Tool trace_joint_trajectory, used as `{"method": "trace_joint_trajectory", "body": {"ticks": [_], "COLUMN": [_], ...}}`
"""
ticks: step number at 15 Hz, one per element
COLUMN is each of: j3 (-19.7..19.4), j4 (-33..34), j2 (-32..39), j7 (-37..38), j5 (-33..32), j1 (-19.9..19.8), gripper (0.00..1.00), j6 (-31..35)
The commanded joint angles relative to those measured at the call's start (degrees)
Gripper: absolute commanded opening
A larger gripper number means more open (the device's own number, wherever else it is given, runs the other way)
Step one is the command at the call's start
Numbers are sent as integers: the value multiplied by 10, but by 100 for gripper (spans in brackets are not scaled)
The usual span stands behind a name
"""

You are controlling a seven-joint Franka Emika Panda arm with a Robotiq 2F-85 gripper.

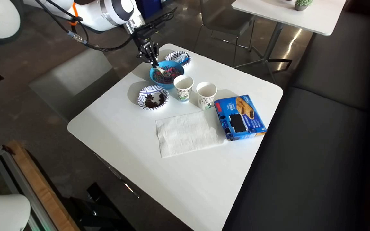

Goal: Transfer a spoonful of contents from the blue bowl to the right cup

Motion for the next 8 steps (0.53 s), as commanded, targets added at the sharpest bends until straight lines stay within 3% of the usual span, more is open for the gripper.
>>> {"method": "trace_joint_trajectory", "body": {"ticks": [1,8], "j3": [-6,1], "j4": [-20,-27], "j2": [-23,-61], "j7": [35,54], "j5": [-18,-18], "j1": [15,10], "gripper": [3,3], "j6": [-39,-80]}}
